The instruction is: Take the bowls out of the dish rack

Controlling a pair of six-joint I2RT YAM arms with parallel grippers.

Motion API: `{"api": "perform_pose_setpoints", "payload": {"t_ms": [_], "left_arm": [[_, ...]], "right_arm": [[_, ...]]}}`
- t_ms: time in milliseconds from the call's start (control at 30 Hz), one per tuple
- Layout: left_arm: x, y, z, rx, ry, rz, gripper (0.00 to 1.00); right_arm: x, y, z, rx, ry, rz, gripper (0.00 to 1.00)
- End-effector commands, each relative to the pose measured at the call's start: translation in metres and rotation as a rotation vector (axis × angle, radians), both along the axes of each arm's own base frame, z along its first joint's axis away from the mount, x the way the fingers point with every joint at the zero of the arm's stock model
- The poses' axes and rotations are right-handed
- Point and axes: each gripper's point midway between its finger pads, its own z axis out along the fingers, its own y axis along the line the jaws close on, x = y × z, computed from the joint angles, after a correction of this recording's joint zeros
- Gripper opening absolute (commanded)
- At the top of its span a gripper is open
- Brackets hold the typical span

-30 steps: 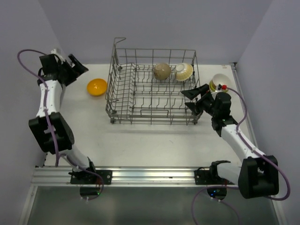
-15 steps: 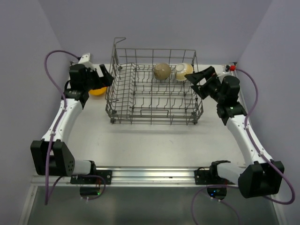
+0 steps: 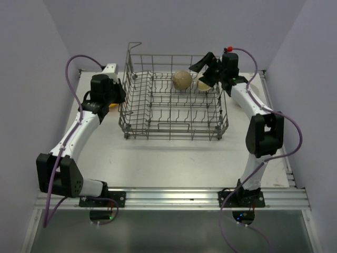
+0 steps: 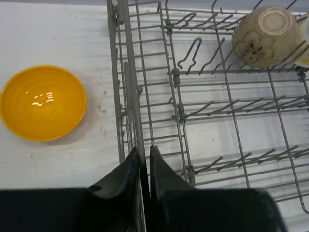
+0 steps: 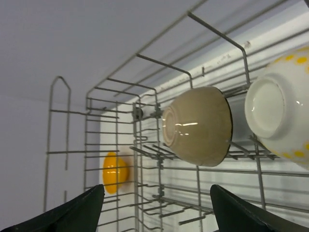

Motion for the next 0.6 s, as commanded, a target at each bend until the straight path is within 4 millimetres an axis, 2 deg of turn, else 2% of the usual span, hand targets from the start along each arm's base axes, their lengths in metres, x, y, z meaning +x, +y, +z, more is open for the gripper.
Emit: {"api": "perform_pose_setpoints", "payload": {"t_ms": [0,33,67,167,400,467,500,567], "left_arm": [[0.002,-0.011,-0.001,0.032,-0.018,-0.033,0.10],[0.003,-0.012,-0.005,0.039,-0.007,-0.035,0.03],[0.002,-0.012,-0.005,0.041,-0.006,-0.034,0.00],[0.002,-0.016,-0.006,0.042,-0.004,-0.051,0.00],[-0.002,-0.019,-0.012,0.083,0.010,-0.047,0.00],[-0.003,-0.021,-0.012,0.104,0.007,-0.040,0.00],[-0.004,-0.022,-0.013,0.107,0.008,-0.044,0.00],[-0.004,-0.026,-0.013,0.107,0.010,-0.053,0.00]], "right_arm": [[0.008,0.015,-0.017,-0.091,0.035,0.021,0.95],[0.010,0.019,-0.018,-0.103,0.034,0.021,0.98],[0.014,0.017,-0.030,-0.130,0.049,-0.005,0.98],[0.012,0.033,-0.050,-0.155,0.069,-0.021,0.99],[0.024,0.044,-0.094,-0.099,0.103,-0.126,0.98],[0.028,0.047,-0.097,-0.103,0.102,-0.137,0.98],[0.025,0.052,-0.107,-0.118,0.127,-0.135,0.99],[0.029,0.052,-0.107,-0.137,0.128,-0.159,0.99]]}}
